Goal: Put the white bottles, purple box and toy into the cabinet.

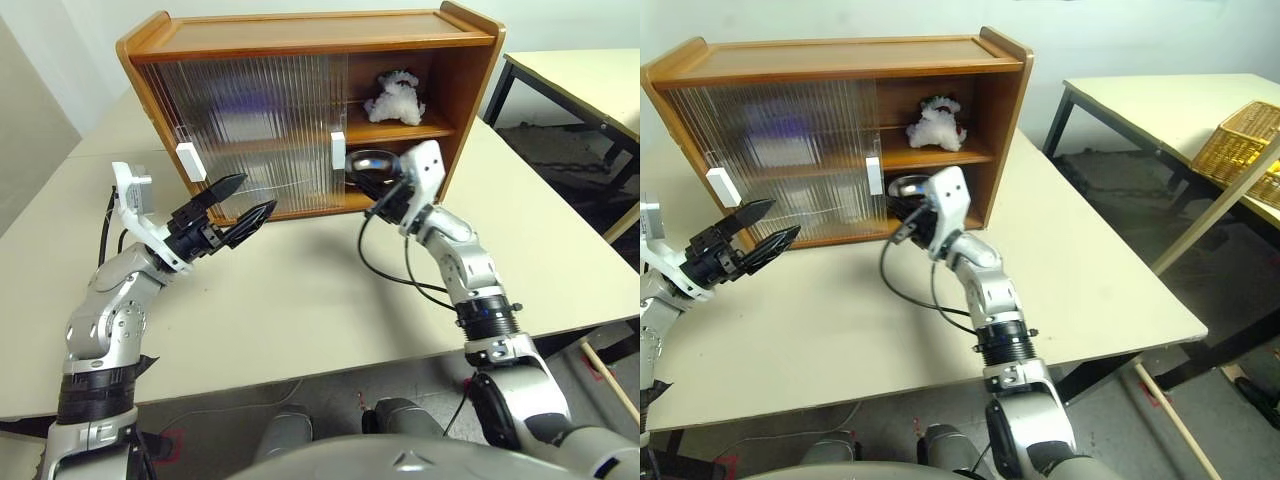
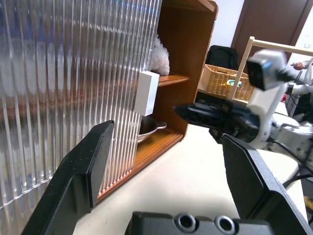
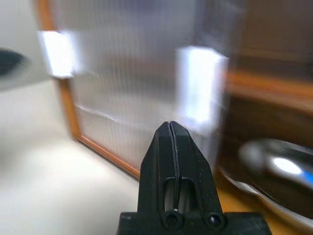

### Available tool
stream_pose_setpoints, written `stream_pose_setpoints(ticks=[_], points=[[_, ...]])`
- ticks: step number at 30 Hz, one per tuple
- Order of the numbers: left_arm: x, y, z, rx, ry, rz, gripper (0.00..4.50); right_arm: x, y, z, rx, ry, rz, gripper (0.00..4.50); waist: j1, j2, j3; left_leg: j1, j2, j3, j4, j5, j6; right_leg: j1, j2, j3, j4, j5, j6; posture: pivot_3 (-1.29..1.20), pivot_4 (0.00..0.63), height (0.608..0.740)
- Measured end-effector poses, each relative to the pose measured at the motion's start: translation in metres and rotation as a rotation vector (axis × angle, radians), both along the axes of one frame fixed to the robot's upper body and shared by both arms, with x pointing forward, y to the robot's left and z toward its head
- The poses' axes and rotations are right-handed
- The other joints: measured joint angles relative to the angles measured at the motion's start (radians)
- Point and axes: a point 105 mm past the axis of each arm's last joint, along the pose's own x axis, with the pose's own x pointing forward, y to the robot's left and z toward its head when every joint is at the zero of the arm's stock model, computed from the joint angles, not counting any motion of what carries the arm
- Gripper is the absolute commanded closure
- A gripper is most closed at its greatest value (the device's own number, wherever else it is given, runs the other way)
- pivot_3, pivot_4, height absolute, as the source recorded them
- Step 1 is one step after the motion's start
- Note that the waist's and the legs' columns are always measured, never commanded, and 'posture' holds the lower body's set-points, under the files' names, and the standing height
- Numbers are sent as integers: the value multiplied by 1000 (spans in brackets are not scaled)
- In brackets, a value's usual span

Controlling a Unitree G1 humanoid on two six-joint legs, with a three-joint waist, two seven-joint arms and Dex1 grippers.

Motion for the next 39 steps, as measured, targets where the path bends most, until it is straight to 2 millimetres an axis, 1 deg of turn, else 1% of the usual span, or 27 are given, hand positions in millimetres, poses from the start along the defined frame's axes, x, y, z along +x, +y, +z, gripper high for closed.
stream_pose_setpoints(ticks=[1, 4, 8, 9, 11, 13, 19, 21, 25, 28, 31, 35, 39], points=[[0, 0, -1, 0, 3, 1, 0, -2, 8, 2, 3, 0, 7, 4488, 0, 0, 0, 0, 0, -1, 0, 0, 0, 0, 0, 0, 0, 0, 0, 13, 6, 740], [-1, 1, -1, 0, 5, 3, 0, -4, 24, 6, -7, -8, 6, 4488, 7, 0, 0, -2, 1, -5, 0, -1, -1, -1, -2, 0, 0, -1, -1, 21, 5, 740], [-1, 1, -1, 0, 4, 7, 0, 2, 33, 8, -20, -22, -39, 4488, 9, 0, 0, -7, 2, -6, -1, -1, -2, -7, -3, 0, 0, 0, -2, 29, 5, 740], [-1, 1, -1, 0, 4, 7, 0, 6, 32, 6, -26, -23, -72, 4488, 10, 0, 0, -8, 2, -6, 0, -1, -2, -8, -3, 0, 0, 0, -3, 29, 5, 740], [-1, 2, -2, 0, 7, 12, 0, 14, 28, 1, -44, -33, -142, 4488, 12, 0, 0, -9, 3, -6, -1, -1, -2, -10, -3, 0, 0, 4, -10, 29, 5, 740], [-1, 3, -3, 0, 9, 14, 0, 20, 25, -2, -56, -46, -197, 4488, 13, 0, 0, -10, 3, -5, -1, -1, -2, -11, -3, -1, 0, 3, -12, 31, 5, 740], [-1, 3, -3, 2, 9, 18, 0, 36, 11, 4, -47, -104, -395, 4488, 19, 0, 0, -10, 5, -5, -2, -3, -4, -11, -3, -1, 0, 3, -11, 32, 5, 740], [-1, 3, -3, 3, 10, 19, 0, 38, 5, 8, -27, -118, -445, 4488, 22, 0, 0, -10, 5, -5, -2, -3, -4, -11, -3, -1, 0, 3, -10, 28, 8, 740], [-2, 2, -2, 4, 6, 19, 0, 36, 2, 18, -15, -178, -497, 4488, 23, 0, 0, -10, 5, -5, -2, -3, -4, -11, -3, -1, 0, 2, -11, 28, 8, 740], [-2, 2, -2, 4, 6, 19, 0, 35, -2, 28, 4, -215, -544, 4488, 23, 0, 0, -10, 5, -6, -2, -3, -4, -11, -3, -1, 0, 1, -7, 17, 11, 740], [-1, 2, -2, 5, 7, 18, 0, 35, -8, 31, 19, -223, -578, 4488, 23, 0, 0, -10, 5, -6, -2, -3, -4, -11, -3, -1, 0, 0, -5, 10, 11, 740], [-1, 1, -2, 7, 7, 17, 0, 38, -19, 27, 26, -196, -622, 4488, 23, 0, 0, -10, 5, -6, -2, -3, -5, -11, -3, -1, 0, 0, -5, 3, 11, 740], [-1, 1, -1, 7, 2, 14, 0, 43, -33, 14, 26, -113, -646, 4488, 23, 0, 0, -10, 5, -5, -2, -3, -5, -11, -3, -1, 0, 0, -6, 1, 12, 740]])
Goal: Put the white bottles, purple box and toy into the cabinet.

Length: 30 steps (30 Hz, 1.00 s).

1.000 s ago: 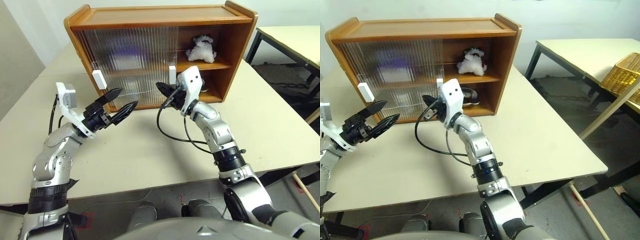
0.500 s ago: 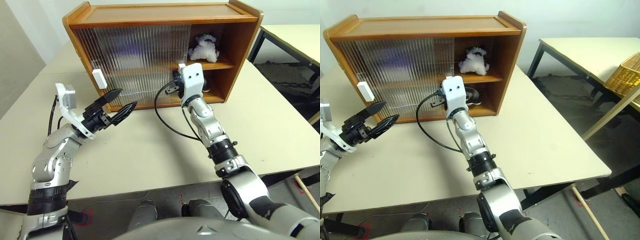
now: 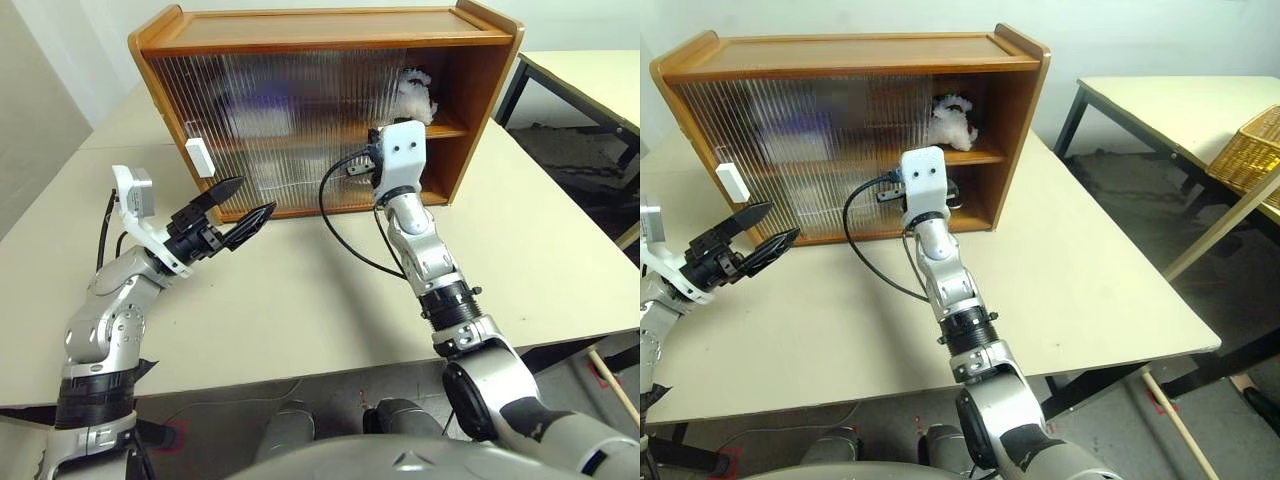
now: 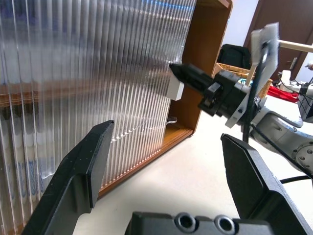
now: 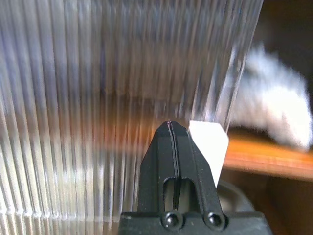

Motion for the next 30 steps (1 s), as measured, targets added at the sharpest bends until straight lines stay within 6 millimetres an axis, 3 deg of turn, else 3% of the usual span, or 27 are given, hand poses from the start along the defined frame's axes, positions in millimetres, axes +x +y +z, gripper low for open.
stream_pose_setpoints(ticks=[5, 11, 24, 30], points=[[0, -1, 1, 0, -4, -6, 0, 2, -4, -13, 17, 77, 33, 4488, -1, 0, 0, 0, 0, 0, 0, 0, 0, 0, 0, 0, 0, 0, 1, 0, 11, 740], [0, -1, 0, 5, -5, -9, 0, 6, -20, -15, 3, 84, -63, 4488, -1, 0, 0, 0, 0, 0, 0, 0, 0, 0, 0, 0, 0, 0, 2, -5, 8, 740], [3, -2, 0, 3, -6, -18, 0, 11, -71, -13, -51, 52, -342, 4488, -5, 0, 0, 0, 0, 0, 0, 0, 0, 0, 0, 1, 0, 2, 4, -27, 0, 740], [5, -2, 0, 1, -5, -22, 0, 12, -106, -19, -84, 58, -490, 4488, -7, 0, 0, 0, 0, 0, 0, 0, 1, 0, 0, 1, 0, 4, 8, -33, 0, 740]])
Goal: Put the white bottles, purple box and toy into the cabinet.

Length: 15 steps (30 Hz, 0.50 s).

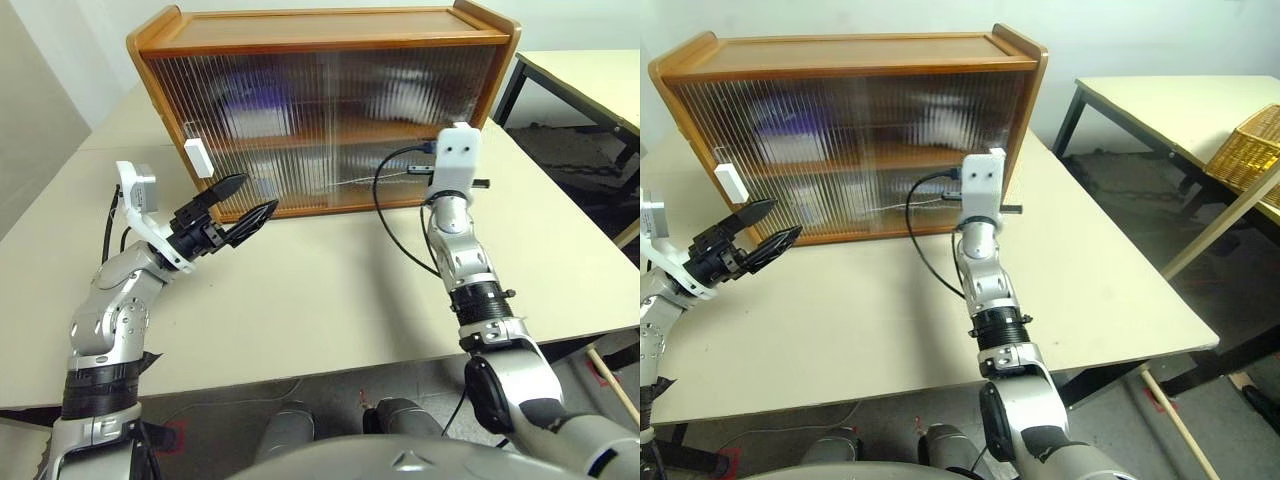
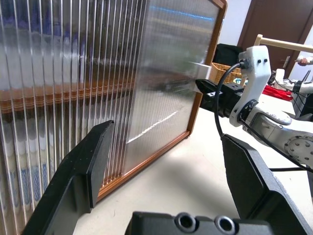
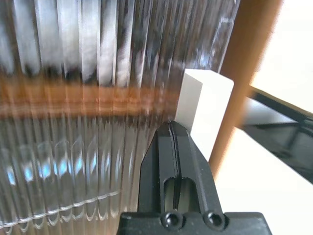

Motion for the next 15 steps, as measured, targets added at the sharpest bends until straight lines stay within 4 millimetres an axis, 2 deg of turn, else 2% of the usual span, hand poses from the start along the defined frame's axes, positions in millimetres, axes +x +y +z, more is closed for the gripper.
stream_pose_setpoints(ticks=[6, 8, 11, 15], points=[[1, -4, 0, 0, 1, -18, 0, 2, -2, 3, -8, -14, -29, 4488, 4, 0, 0, -1, 0, 0, 0, 0, 0, 0, 0, 0, 0, 0, 3, -36, 0, 740], [1, -4, 0, 1, -1, -18, 0, 3, 3, 2, -2, -4, 30, 4488, 2, 0, 0, -1, 0, 1, 0, 0, 0, 0, -1, 0, 0, 0, 3, -36, 0, 740], [1, -5, 0, 1, -1, -21, 0, 0, 20, 0, -22, 0, 191, 3875, -11, 0, 0, -1, 0, 1, 0, 0, 0, 0, 0, 0, 0, -1, 4, -39, 0, 740], [2, -5, 0, 0, 0, -23, 0, -11, 38, -2, -49, -15, 356, 2422, -18, 0, 0, 0, 0, 2, 0, 0, 1, 0, 1, 0, 0, -2, 6, -43, 0, 740]])
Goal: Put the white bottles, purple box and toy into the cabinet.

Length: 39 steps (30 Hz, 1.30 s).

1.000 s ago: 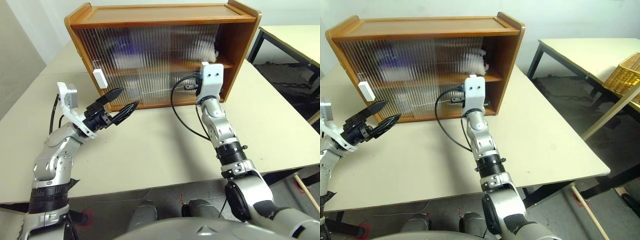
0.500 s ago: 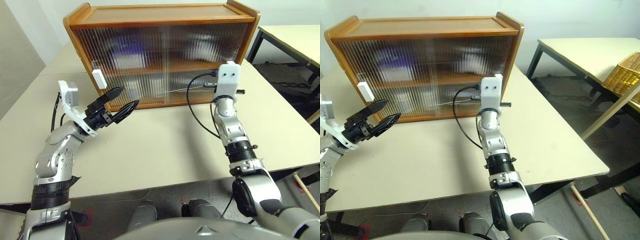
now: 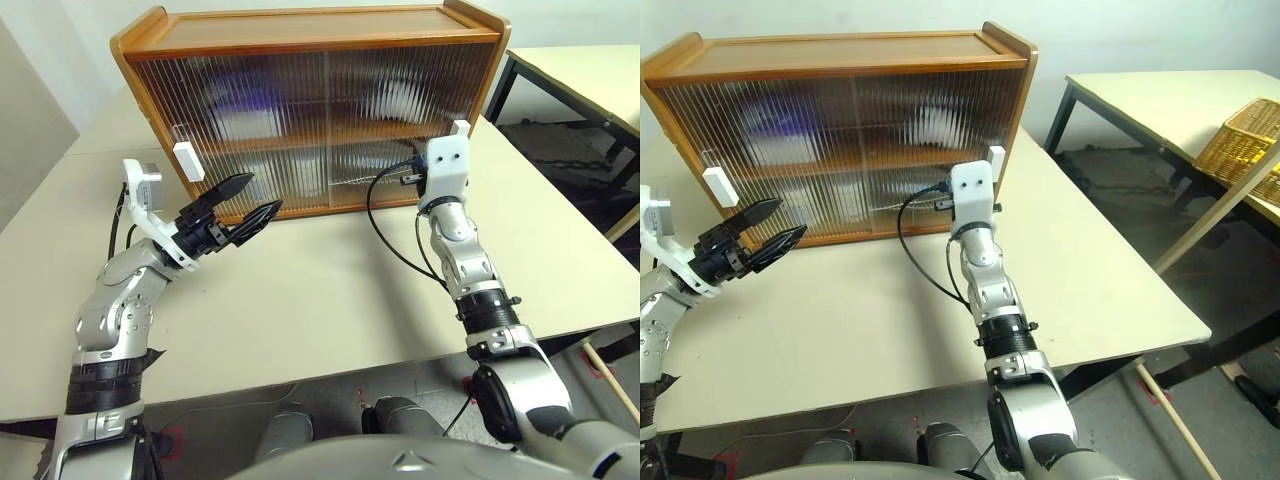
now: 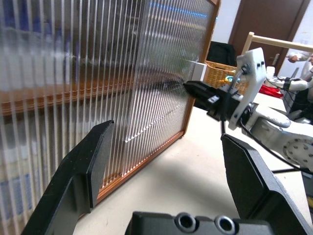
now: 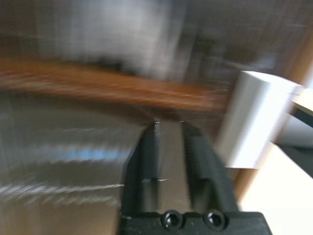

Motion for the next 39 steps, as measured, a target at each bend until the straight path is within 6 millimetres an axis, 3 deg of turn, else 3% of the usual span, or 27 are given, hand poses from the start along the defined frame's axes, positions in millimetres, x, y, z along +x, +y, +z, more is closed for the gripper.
stream_pose_setpoints(ticks=[5, 7, 16, 20, 27, 29, 32, 39], points=[[1, 1, -1, -1, 6, -1, 0, -23, -8, -13, 21, -1, 94, 524, 1, -1, 0, 1, 0, 0, 1, 0, 0, 3, 0, 0, 0, -1, 1, -50, 0, 740], [1, 1, -1, -1, 6, -2, 0, -30, -18, -19, 16, 9, 84, 26, 1, -1, 0, 1, 0, 0, 2, 0, 0, 3, 0, 1, 0, -1, 1, -53, 0, 740], [-1, 7, -3, -3, 11, 17, 0, -46, -67, -29, -18, 20, -1, 26, -6, -1, -1, 8, -6, 1, 2, 1, 1, 10, 0, 2, 0, -2, -1, -57, 0, 740], [-5, 24, -9, -11, 15, 95, 0, -47, -90, -41, 13, 64, 11, 26, -10, -1, -1, 11, -6, 0, 2, 0, 1, 13, 0, 2, 0, -3, -2, -45, 0, 740], [-22, 70, -30, -12, 23, 325, 0, -50, -129, -63, 41, 121, -15, 26, -8, -2, -1, 10, -5, 0, 1, 1, 1, 13, 0, 2, 0, -6, -4, -46, 0, 740], [-29, 102, -35, -24, -15, 486, 0, -47, -126, -62, 89, 111, 53, 26, -9, 1, -2, 11, -5, 1, 1, 1, 1, 13, 0, 3, 0, -7, -4, -46, 0, 740], [-40, 149, -51, -22, -4, 725, 0, -51, -137, -69, 115, 128, 64, 26, -9, 1, -3, 10, -2, 0, 0, 1, 1, 12, 0, 2, 0, -8, -5, -45, 0, 740], [-55, 197, -72, 46, -16, 1043, 0, -55, -140, -73, 109, 130, 93, 26, -8, 1, -3, 11, -4, 0, 1, 1, 1, 14, -1, 2, 0, -8, -5, -46, 0, 740]])
